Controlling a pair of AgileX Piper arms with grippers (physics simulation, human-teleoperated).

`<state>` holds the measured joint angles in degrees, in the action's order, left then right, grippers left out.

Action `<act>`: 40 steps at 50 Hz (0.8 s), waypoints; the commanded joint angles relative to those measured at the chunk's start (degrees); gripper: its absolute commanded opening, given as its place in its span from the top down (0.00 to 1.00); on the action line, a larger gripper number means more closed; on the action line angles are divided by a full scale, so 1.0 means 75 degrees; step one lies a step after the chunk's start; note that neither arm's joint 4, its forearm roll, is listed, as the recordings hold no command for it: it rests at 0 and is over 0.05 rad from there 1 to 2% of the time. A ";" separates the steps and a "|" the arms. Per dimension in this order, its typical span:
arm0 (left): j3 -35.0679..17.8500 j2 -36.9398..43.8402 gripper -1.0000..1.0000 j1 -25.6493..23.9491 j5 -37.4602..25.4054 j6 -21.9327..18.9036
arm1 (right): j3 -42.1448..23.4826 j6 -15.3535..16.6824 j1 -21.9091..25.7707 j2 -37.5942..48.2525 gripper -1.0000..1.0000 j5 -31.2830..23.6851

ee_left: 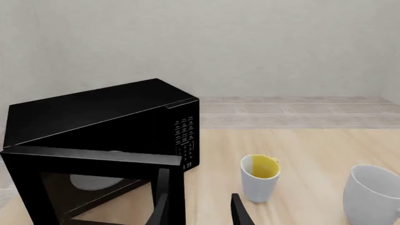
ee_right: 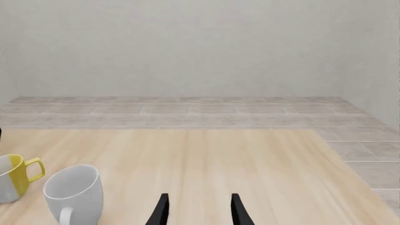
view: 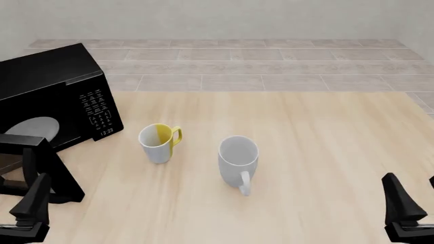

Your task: Close the microwave.

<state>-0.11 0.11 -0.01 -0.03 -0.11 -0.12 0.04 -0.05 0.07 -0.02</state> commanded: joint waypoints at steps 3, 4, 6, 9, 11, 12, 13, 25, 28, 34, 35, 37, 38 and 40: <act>-0.0001 0.0179 0.00 0.0026 0.0155 -0.0081 | -0.0253 0.0055 0.0019 0.0011 0.00 -0.0143; -0.0002 0.0205 0.00 0.0032 0.0186 -0.0085 | -0.0260 0.0007 0.0011 0.0008 0.00 -0.0155; -0.0004 0.0231 0.00 0.0083 0.0220 -0.0083 | -0.0264 -0.0012 0.0010 0.0005 0.00 -0.0147; 0.0001 0.0145 0.00 0.0076 0.0145 -0.0122 | -0.0270 0.0025 0.0036 -0.0002 0.00 -0.0146; -0.0002 0.0056 0.00 0.0181 0.0093 -0.0125 | -0.0257 0.0111 0.0124 -0.0002 0.00 -0.0161; -0.0002 0.0056 0.00 0.0181 0.0093 -0.0125 | -0.0256 0.0111 0.0124 -0.0002 0.00 -0.0160; 0.0008 0.0098 0.00 0.0219 0.0112 -0.0115 | -0.0148 0.0168 0.0104 -0.0008 0.00 -0.0065; 0.0013 0.1503 0.00 0.0582 0.1283 -0.0174 | -0.0005 0.0143 0.0183 -0.0006 0.00 0.0072; 0.0015 0.3102 0.00 0.0778 0.2630 -0.0155 | -0.0005 0.0154 0.0252 -0.0007 0.00 0.0112; 0.0015 0.4836 0.00 0.0813 0.4102 -0.0249 | 0.0009 0.0110 0.0362 -0.0008 0.00 0.0179; 0.0015 0.4909 0.00 0.0813 0.4176 -0.0249 | 0.0009 0.0110 0.0362 -0.0008 0.00 0.0179; 0.0015 0.5399 0.00 0.1091 0.4730 -0.0431 | 0.0012 0.0138 0.0390 -0.0008 0.00 0.0176; 0.0015 0.5810 0.00 0.1054 0.5094 -0.0373 | 0.0012 0.0139 0.0402 -0.0008 0.00 0.0186; 0.0015 0.6054 0.00 0.1062 0.5288 -0.0322 | 0.0014 0.0135 0.0428 -0.0008 0.00 0.0183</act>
<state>-0.03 29.24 5.84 25.07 -1.82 -0.22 0.99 2.21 0.02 0.94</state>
